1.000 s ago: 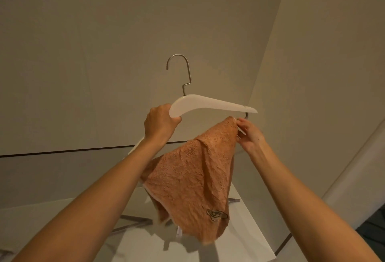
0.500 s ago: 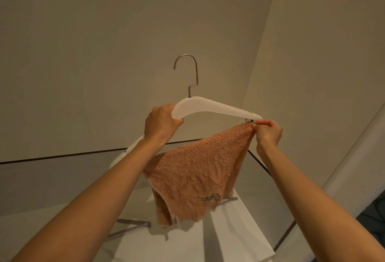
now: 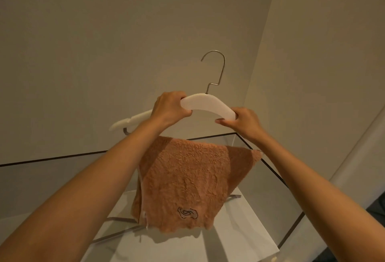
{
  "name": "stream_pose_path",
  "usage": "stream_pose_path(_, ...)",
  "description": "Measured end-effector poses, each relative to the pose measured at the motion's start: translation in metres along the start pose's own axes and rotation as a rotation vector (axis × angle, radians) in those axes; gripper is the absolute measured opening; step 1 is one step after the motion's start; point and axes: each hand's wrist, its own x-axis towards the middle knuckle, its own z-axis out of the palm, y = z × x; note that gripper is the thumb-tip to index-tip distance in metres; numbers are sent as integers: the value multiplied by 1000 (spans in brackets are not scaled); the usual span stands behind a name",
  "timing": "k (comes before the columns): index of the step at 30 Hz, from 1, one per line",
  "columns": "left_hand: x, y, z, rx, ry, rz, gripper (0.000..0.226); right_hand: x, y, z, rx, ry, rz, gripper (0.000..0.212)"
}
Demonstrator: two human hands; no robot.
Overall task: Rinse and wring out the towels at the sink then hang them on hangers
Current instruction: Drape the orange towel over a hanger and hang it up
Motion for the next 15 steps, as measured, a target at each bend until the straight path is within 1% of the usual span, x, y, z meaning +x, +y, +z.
stream_pose_path(2,5,-14,-5,-38,-45,-18,42,1,-2,3,-7,66,61,44)
stream_pose_path(3,6,-20,-7,-73,-6,-29,43,3,-3,3,1,97,110,45)
stream_pose_path(4,4,-28,-9,-126,99,-67,39,4,-4,4,13,127,154,45)
stream_pose_path(5,-2,-34,-11,-193,242,-151,28,4,-4,3,19,148,185,44)
stream_pose_path(6,-9,-40,-12,-256,382,-272,17,4,-3,2,26,162,207,42)
stream_pose_path(7,-17,-45,-10,-307,475,-404,10,5,-2,0,35,175,223,41)
stream_pose_path(8,-23,-51,-7,-329,494,-516,7,6,-2,-2,53,184,238,40)
stream_pose_path(9,-28,-56,0,-331,434,-592,7,8,-1,-5,83,191,253,40)
stream_pose_path(10,-31,-61,7,-336,329,-628,10,9,-1,-8,122,195,265,39)
stream_pose_path(12,-33,-65,20,-402,143,-622,23,13,-2,-14,193,210,289,37)
stream_pose_path(13,-32,-65,23,-448,123,-605,26,14,-3,-17,216,217,293,36)
stream_pose_path(14,-30,-64,23,-475,160,-588,25,15,-4,-20,233,219,292,34)
stream_pose_path(15,-27,-63,21,-474,237,-571,21,16,-6,-23,244,222,287,33)
